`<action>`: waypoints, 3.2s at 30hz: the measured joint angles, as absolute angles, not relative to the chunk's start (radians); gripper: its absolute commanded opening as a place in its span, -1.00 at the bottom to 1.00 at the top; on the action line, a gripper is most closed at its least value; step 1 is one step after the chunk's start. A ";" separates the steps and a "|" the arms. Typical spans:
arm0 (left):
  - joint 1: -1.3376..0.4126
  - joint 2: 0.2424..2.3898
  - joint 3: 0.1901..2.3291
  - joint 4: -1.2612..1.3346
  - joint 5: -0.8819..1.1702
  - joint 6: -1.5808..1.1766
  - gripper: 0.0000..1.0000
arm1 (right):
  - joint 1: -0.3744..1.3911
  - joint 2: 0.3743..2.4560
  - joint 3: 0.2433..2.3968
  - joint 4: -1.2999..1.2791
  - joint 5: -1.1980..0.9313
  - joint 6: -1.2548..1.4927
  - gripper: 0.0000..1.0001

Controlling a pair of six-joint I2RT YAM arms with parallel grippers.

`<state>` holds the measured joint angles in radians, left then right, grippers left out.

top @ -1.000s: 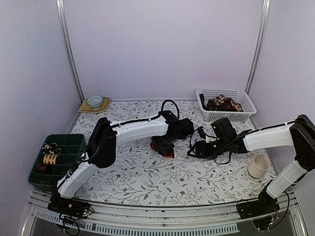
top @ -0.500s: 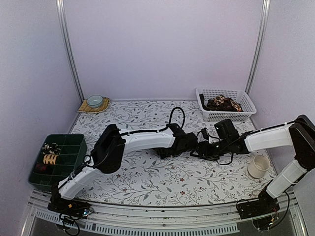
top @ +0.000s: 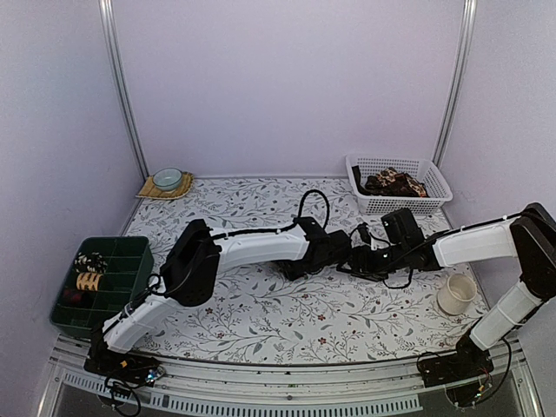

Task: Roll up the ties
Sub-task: Roll the tie at the center of the board.

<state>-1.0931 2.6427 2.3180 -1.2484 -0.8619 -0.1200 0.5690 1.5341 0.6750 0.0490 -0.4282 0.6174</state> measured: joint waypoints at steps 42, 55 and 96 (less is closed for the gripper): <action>-1.103 2.312 2.166 -0.907 -0.529 -0.012 1.00 | 0.534 1.463 0.689 0.104 -0.480 0.680 0.30; -0.696 1.893 1.660 -0.581 -0.011 -0.204 0.58 | 0.562 1.580 0.879 0.140 -0.561 0.794 0.31; -0.663 2.132 1.514 -0.318 0.326 -0.281 -0.18 | 0.650 1.991 1.093 0.259 -0.579 1.148 0.21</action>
<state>-0.6632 2.1323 1.5135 -0.3183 0.3264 -0.2813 0.6502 1.9907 1.0927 0.2592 -0.5789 1.1484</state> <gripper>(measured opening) 0.435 0.606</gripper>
